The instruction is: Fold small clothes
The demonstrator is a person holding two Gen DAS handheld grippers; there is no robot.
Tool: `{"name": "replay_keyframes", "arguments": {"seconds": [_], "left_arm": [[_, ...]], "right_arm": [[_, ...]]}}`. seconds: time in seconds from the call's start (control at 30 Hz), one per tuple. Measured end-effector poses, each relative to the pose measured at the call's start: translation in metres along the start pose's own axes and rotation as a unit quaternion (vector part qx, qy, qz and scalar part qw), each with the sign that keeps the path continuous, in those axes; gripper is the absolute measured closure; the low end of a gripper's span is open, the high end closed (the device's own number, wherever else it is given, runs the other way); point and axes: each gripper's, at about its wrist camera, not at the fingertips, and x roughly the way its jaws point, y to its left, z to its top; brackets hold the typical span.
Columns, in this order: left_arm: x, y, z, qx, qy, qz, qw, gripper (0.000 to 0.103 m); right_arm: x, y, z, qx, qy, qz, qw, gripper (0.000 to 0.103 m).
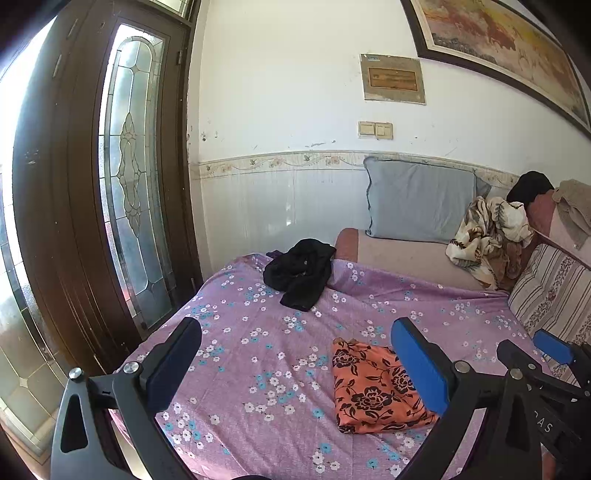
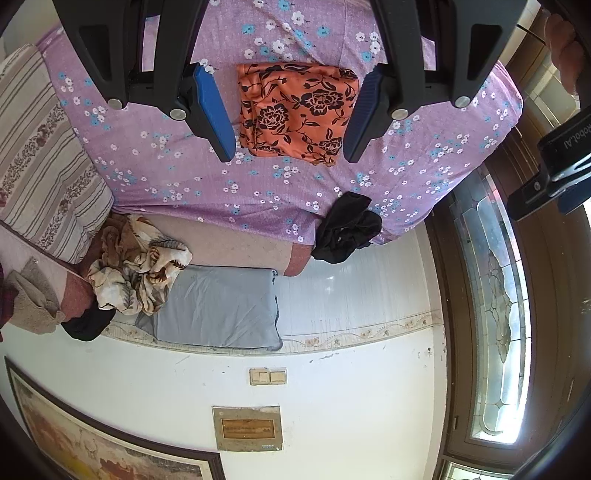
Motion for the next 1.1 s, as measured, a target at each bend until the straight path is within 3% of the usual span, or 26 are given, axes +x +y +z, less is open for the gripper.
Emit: {"name": "replay_keyframes", "arguments": {"seconds": [0.67, 1.1], "left_arm": [[-0.019, -0.011, 0.005, 0.006, -0.005, 0.003, 1.0, 0.001], [-0.009, -0.031, 0.006, 0.021, 0.015, -0.004, 0.9997, 0.001]], "right_arm": [[-0.017, -0.007, 0.004, 0.007, -0.016, 0.008, 1.0, 0.038], [-0.011, -0.026, 0.002, 0.031, -0.014, 0.005, 0.999, 0.038]]}}
